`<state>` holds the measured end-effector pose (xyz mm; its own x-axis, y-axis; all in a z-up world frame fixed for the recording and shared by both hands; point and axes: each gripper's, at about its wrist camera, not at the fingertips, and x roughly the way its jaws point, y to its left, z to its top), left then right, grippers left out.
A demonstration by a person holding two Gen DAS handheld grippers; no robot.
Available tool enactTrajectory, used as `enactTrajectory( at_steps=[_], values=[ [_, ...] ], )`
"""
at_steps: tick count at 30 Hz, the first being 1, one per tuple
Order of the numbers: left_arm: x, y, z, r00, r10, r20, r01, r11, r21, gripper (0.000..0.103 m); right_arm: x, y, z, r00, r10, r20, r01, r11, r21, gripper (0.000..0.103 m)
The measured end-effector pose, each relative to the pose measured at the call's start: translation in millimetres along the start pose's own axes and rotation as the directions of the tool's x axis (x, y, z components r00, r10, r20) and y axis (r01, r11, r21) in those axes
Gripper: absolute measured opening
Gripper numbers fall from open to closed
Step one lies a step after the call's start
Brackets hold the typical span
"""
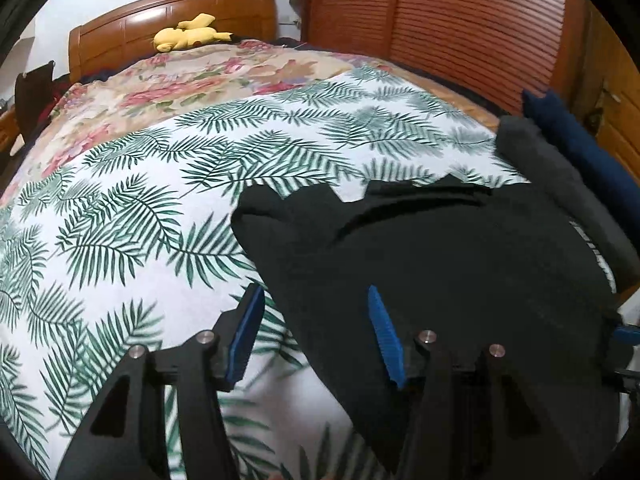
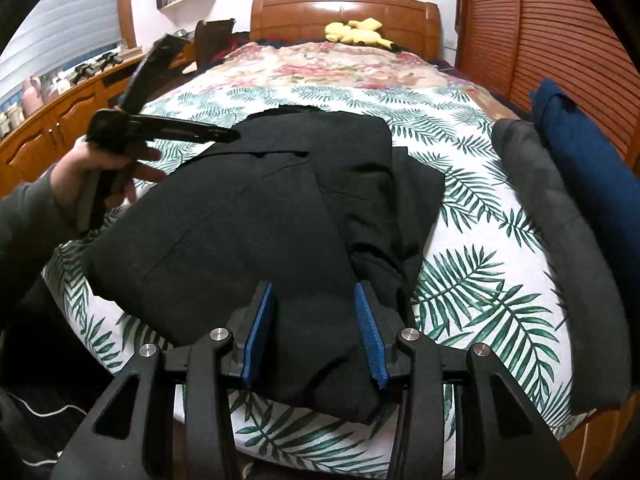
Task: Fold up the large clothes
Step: 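Lower the left gripper onto the folded black coat's edge and close it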
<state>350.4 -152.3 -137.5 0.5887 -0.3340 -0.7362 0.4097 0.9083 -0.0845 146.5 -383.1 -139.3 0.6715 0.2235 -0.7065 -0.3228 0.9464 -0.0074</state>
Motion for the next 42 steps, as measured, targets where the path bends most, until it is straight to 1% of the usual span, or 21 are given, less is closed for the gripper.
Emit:
enactTrajectory(
  at_steps=[4,6,7,8,9,11,15,18,20,23,28,31,32,33,34,36,37,39,40,41,42],
  values=[
    [14,3,6,0.999,0.045,-0.02,-0.045,0.999,0.013,0.06,-7,-4,-1,1.0,-0.026,0.012,0.025,0.999,0.027,0.042],
    [20,4,8,0.998,0.064,-0.021,-0.064,0.998,0.025,0.067,-11,-5,-2,0.999,-0.04,0.013,0.04,0.999,0.033,0.042],
    [22,6,9,0.998,0.067,-0.02,-0.067,0.997,0.03,0.069,-13,-6,-3,0.999,-0.05,0.013,0.049,0.998,0.036,0.042],
    [24,8,9,0.997,0.068,-0.021,-0.068,0.997,0.027,0.075,-14,-7,-4,0.998,-0.057,0.013,0.057,0.997,0.043,0.043],
    [27,12,10,0.996,0.083,-0.025,-0.083,0.996,0.018,0.087,-15,-8,-6,0.998,-0.069,0.011,0.069,0.996,0.05,0.045],
    [31,20,11,0.994,0.108,-0.028,-0.108,0.994,-0.005,0.101,-17,-11,-9,0.997,-0.079,0.009,0.078,0.995,0.067,0.046],
    [40,34,14,0.997,0.033,-0.069,-0.037,0.998,-0.05,0.103,-20,-18,-14,0.997,-0.083,-0.003,0.083,0.991,0.102,0.051],
    [42,33,16,0.996,0.026,-0.082,-0.029,0.999,-0.031,0.103,-19,-24,-18,0.998,-0.065,-0.015,0.066,0.987,0.149,0.055],
    [41,33,17,0.996,0.019,-0.09,-0.022,0.999,-0.031,0.103,-14,-28,-21,0.998,-0.062,-0.026,0.066,0.983,0.173,0.061],
    [39,34,17,0.996,0.005,-0.089,-0.009,0.999,-0.034,0.103,-6,-30,-25,0.998,-0.045,-0.049,0.055,0.976,0.21,0.066],
    [33,32,17,0.998,0.006,-0.065,-0.007,1.0,-0.021,0.101,11,-36,-25,0.998,-0.005,-0.07,0.022,0.969,0.247,0.07],
    [31,30,18,0.998,-0.013,-0.059,0.012,1.0,-0.017,0.092,17,-37,-25,0.997,0.013,-0.074,0.007,0.966,0.257,0.071],
    [30,29,18,0.998,-0.024,-0.057,0.023,1.0,-0.021,0.086,17,-36,-24,0.997,0.016,-0.074,0.004,0.967,0.256,0.071],
    [29,28,19,0.998,-0.041,-0.054,0.04,0.999,-0.028,0.077,18,-36,-24,0.997,0.019,-0.076,0.001,0.967,0.256,0.071],
    [29,27,19,0.997,-0.057,-0.054,0.055,0.998,-0.033,0.071,19,-36,-23,0.997,0.02,-0.076,0.0,0.966,0.258,0.071],
    [29,24,21,0.994,-0.087,-0.065,0.085,0.995,-0.045,0.055,21,-34,-21,0.996,0.039,-0.076,-0.019,0.968,0.251,0.064],
    [29,22,22,0.993,-0.093,-0.07,0.09,0.995,-0.044,0.052,21,-33,-20,0.996,0.047,-0.077,-0.027,0.969,0.244,0.059],
    [27,18,25,0.994,-0.079,-0.073,0.078,0.997,-0.029,0.04,22,-31,-18,0.996,0.047,-0.075,-0.029,0.973,0.228,0.054],
    [27,16,26,0.995,-0.068,-0.073,0.067,0.998,-0.02,0.035,23,-30,-18,0.996,0.054,-0.076,-0.036,0.974,0.224,0.049],
    [25,14,28,0.995,-0.063,-0.074,0.063,0.998,-0.014,0.023,23,-29,-17,0.996,0.057,-0.074,-0.039,0.975,0.217,0.044],
    [25,12,29,0.995,-0.059,-0.079,0.058,0.998,-0.013,0.019,23,-28,-17,0.996,0.059,-0.071,-0.043,0.977,0.207,0.041]
  ],
)
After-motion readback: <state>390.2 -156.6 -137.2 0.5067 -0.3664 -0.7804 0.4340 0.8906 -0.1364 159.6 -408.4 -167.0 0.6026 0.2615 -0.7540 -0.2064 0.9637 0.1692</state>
